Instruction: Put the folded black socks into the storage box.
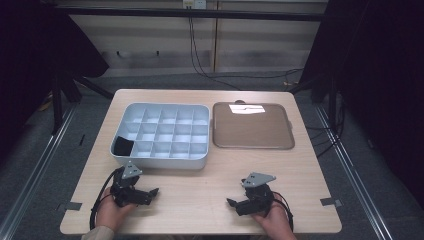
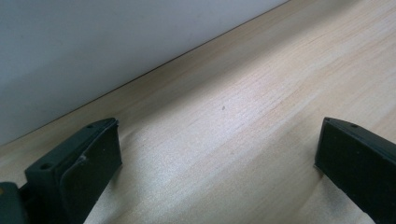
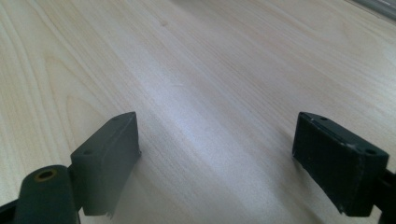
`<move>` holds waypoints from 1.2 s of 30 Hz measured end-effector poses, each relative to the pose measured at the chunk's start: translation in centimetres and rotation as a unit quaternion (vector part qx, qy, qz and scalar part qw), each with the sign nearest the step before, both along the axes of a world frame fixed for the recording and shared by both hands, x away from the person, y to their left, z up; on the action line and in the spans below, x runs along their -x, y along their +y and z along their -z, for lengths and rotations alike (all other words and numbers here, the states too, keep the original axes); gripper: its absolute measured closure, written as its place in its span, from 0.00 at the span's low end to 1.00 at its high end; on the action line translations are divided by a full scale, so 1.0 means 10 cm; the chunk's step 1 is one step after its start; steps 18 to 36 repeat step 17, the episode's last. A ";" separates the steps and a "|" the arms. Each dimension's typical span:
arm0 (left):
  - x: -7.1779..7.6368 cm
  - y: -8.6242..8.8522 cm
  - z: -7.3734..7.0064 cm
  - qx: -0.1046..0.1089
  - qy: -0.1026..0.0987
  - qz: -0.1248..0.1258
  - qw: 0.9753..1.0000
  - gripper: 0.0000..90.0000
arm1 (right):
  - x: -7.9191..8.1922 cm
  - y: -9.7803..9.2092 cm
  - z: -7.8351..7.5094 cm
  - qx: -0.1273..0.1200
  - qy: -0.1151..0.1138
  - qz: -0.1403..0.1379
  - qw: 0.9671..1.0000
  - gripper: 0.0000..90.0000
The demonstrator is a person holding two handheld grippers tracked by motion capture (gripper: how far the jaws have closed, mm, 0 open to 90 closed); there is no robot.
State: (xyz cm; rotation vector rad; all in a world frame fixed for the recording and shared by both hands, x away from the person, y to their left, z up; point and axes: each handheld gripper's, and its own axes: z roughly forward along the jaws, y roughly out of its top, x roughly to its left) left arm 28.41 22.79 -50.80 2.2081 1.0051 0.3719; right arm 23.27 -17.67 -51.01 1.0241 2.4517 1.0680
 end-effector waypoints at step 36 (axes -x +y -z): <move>0.01 0.00 0.01 0.005 -0.008 -0.004 1.000 0.00 | 0.00 0.00 0.00 0.000 0.000 0.000 1.000 0.16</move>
